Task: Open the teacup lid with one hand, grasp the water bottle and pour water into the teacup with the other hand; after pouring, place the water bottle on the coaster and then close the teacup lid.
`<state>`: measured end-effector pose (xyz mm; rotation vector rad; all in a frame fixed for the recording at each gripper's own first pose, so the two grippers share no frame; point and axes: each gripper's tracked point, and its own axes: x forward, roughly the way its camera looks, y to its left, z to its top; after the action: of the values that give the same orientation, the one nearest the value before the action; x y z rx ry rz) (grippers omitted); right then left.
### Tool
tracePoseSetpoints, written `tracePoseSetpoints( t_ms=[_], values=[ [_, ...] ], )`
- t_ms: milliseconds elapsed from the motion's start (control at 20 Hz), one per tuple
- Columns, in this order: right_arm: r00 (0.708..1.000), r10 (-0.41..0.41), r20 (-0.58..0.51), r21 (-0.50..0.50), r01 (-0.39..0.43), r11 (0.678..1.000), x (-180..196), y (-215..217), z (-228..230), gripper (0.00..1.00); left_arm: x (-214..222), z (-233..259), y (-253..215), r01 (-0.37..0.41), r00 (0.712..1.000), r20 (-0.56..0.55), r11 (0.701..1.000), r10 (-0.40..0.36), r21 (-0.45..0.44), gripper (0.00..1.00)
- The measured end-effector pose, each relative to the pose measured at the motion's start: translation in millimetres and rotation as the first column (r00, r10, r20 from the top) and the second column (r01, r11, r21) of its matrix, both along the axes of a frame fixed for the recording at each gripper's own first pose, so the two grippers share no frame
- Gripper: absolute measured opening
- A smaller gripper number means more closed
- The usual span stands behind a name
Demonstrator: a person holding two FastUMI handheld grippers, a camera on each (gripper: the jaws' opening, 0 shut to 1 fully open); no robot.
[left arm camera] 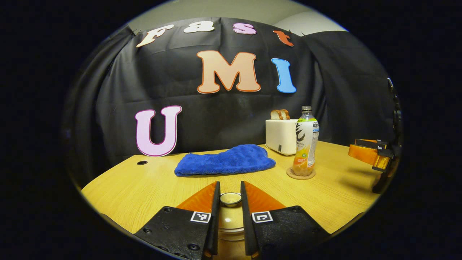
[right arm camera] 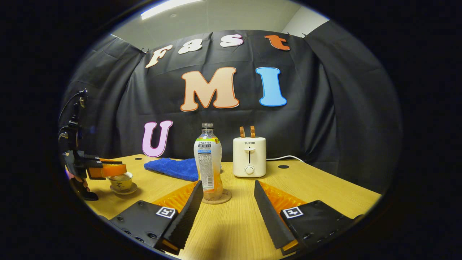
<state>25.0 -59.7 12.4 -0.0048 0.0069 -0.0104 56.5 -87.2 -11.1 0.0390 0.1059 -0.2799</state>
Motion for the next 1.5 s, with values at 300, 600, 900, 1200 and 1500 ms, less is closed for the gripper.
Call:
tracePoseSetpoints(
  t_ms=[300, 600, 900, 1200, 1500],
  values=[
    [1.0, 0.01, 0.0, 0.0, -0.01, 1.0, -1.0, 2.6, -0.2, 0.91, -1.6, 0.8, -0.6, 0.004, 1.0, 0.012, 1.0, -0.004, -0.013, 0.3],
    [1.0, 0.011, 0.0, 0.0, -0.011, 1.0, -1.2, 3.2, -0.4, 0.88, -5.2, 9.8, 4.3, -0.001, 0.998, 0.057, 0.999, 0.004, -0.053, 0.45],
    [1.0, 0.011, 0.0, 0.0, -0.011, 1.0, -1.7, 3.4, -0.2, 0.94, -7.3, 14.6, 10.3, -0.026, 0.996, 0.089, 0.998, 0.032, -0.064, 0.86],
    [1.0, 0.011, 0.001, 0.0, -0.011, 1.0, -2.4, 3.3, -0.3, 0.94, -11.2, 15.3, 28.6, -0.117, 0.988, 0.091, 0.991, 0.123, -0.064, 0.96],
    [1.0, 0.006, 0.002, 0.0, -0.006, 1.0, -1.4, 1.9, -0.5, 0.88, -30.3, 15.9, 54.8, -0.223, 0.969, 0.092, 0.973, 0.228, -0.06, 0.96]
  ],
)
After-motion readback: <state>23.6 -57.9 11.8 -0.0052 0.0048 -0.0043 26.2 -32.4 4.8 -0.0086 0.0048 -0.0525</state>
